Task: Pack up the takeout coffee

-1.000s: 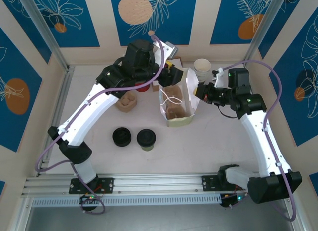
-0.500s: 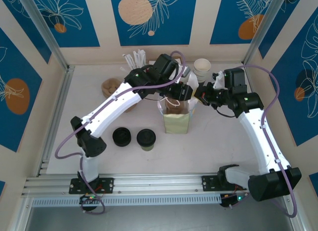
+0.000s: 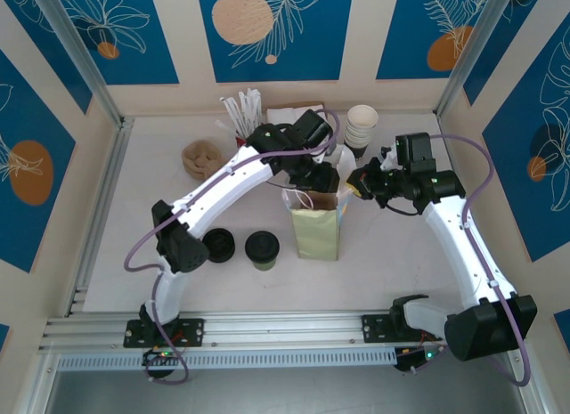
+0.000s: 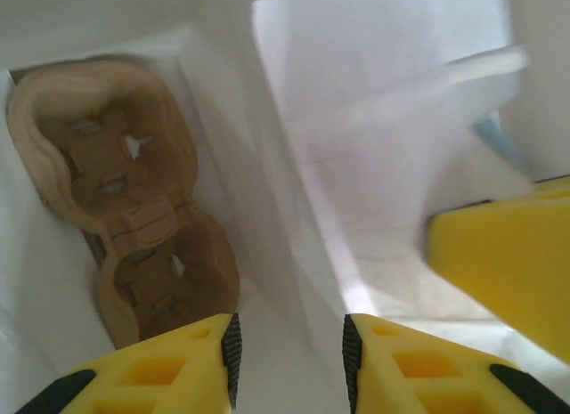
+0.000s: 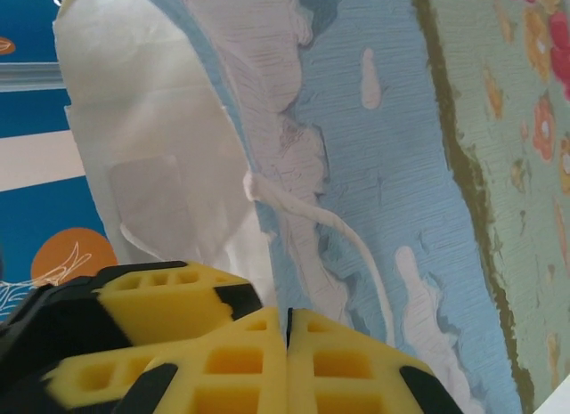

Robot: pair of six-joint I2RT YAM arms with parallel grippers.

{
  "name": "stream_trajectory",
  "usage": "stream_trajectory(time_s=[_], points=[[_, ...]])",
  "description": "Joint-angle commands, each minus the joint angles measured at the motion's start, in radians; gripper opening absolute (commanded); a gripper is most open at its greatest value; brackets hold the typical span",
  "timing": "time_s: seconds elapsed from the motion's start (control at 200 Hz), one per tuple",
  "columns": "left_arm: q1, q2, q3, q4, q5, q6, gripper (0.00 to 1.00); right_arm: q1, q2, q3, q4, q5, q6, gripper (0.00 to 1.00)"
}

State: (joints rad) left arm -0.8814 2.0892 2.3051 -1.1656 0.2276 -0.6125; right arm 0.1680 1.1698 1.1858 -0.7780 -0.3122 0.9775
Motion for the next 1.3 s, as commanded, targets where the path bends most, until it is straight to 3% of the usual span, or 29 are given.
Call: stream_trajectory(time_s=[0.0, 0.7, 1.295], points=[[-0.003, 0.030, 0.042, -0.089, -0.018, -0.021, 0.36, -0.008, -0.022, -0.012, -0.006, 0.001, 0.035, 0.00], [-0.040, 0.214, 0.114, -0.197, -0.089, 0.021, 0.33, -0.021, -0.053, -0.080, -0.024, -0.002, 0.052, 0.00], [-0.037, 0.252, -0.008, -0.131, -0.139, 0.015, 0.35, -0.045, -0.056, -0.060, -0.083, 0.010, 0.010, 0.00]])
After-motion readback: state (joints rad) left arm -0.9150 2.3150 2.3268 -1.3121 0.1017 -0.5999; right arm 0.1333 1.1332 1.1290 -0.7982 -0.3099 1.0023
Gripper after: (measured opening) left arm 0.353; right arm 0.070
